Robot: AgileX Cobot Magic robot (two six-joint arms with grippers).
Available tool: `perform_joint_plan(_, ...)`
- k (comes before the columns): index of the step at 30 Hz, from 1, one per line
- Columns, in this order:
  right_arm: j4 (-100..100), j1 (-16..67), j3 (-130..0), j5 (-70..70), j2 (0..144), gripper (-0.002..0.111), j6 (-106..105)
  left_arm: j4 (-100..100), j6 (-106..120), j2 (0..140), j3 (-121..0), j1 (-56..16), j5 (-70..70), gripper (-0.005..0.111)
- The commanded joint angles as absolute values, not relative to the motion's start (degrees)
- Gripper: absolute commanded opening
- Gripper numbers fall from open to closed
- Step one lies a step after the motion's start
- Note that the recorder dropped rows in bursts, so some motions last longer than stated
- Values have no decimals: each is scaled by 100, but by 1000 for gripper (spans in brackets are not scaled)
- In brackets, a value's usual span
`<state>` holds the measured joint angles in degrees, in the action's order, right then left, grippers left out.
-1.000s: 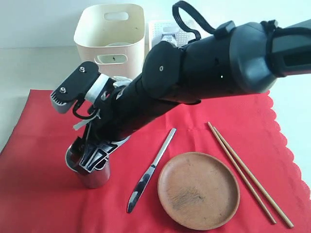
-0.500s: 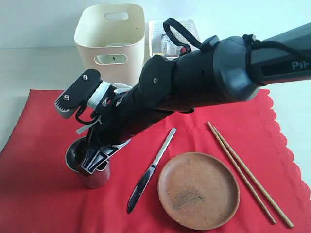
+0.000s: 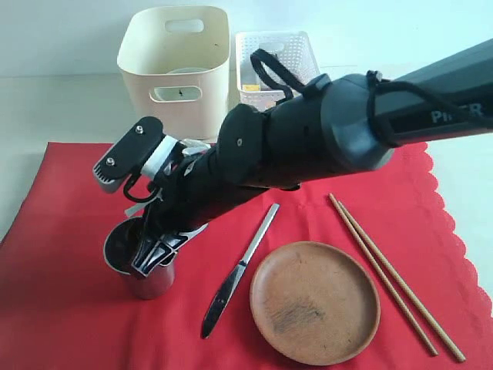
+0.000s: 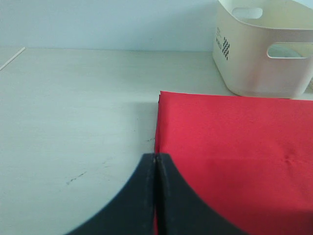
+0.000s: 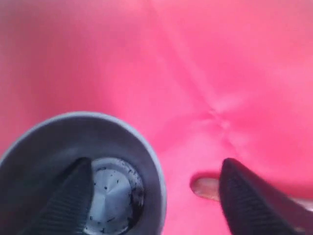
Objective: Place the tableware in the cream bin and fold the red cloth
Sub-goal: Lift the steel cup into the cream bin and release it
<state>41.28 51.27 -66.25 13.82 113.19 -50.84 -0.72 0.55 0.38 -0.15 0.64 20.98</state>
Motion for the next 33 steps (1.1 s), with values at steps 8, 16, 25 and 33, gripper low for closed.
perform_joint_plan(8, 3986, 5133, -6959, 1579, 10900, 0, -5086, -62, 61, 0, 0, 76, 2023, 0)
perform_joint_plan(16, 3986, 5085, -7646, 1636, 10306, 0, -5086, -62, 61, 0, 0, 76, 2023, 0)
perform_joint_plan(25, 3986, 4374, -8852, 928, 10479, 0, -5084, -62, 61, 0, 0, 76, 2023, 0)
perform_joint_plan(33, 4192, 3799, -9356, 0, 11374, 0, -4911, -62, 61, 0, 0, 76, 2023, 0)
